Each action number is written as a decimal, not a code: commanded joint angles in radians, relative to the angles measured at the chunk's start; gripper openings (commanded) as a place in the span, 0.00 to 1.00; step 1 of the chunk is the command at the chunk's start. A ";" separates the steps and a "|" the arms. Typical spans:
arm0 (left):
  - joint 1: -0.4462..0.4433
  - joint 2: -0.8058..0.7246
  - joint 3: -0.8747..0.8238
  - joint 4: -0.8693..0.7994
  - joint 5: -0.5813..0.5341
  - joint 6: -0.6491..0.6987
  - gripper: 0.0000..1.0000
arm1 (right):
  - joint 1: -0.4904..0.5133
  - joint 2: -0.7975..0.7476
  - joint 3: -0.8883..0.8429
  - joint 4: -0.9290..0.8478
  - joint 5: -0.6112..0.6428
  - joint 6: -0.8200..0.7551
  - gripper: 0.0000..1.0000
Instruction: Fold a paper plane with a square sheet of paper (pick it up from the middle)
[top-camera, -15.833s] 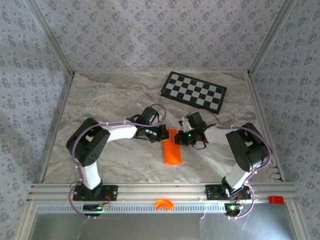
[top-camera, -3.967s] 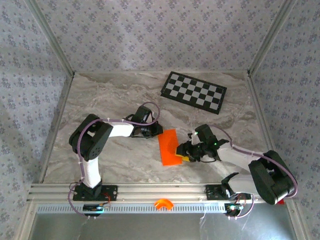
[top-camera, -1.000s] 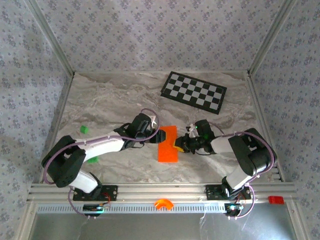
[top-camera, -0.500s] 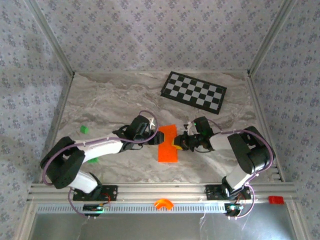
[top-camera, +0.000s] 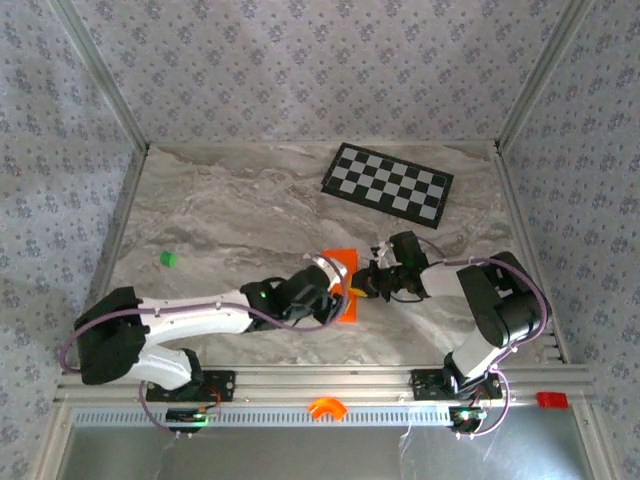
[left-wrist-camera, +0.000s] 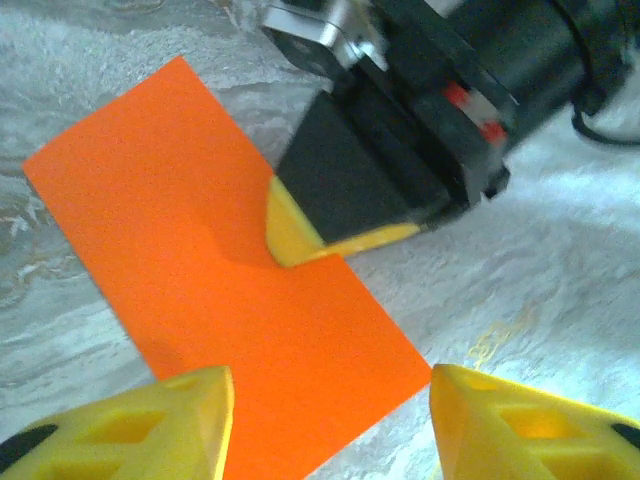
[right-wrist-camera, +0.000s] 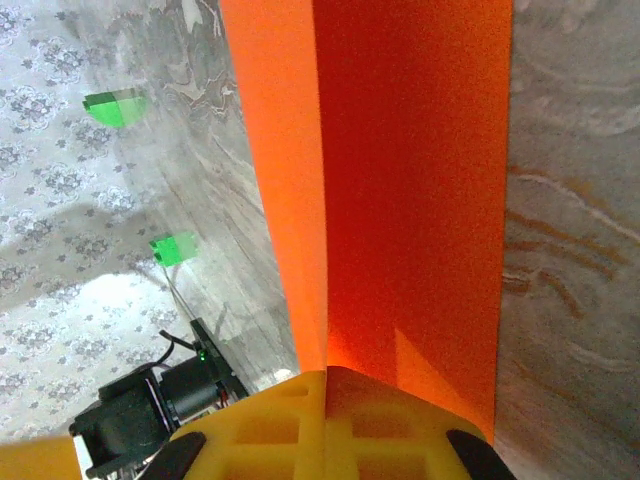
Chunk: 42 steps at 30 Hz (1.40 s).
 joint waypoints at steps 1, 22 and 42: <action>-0.119 0.079 0.082 -0.137 -0.230 0.100 0.58 | -0.003 0.000 0.020 -0.032 0.012 0.011 0.05; -0.274 0.457 0.346 -0.361 -0.603 0.168 0.63 | -0.002 -0.018 0.021 -0.039 0.010 0.018 0.06; -0.266 0.470 0.338 -0.353 -0.596 0.176 0.18 | -0.003 -0.024 0.015 -0.047 0.010 0.016 0.10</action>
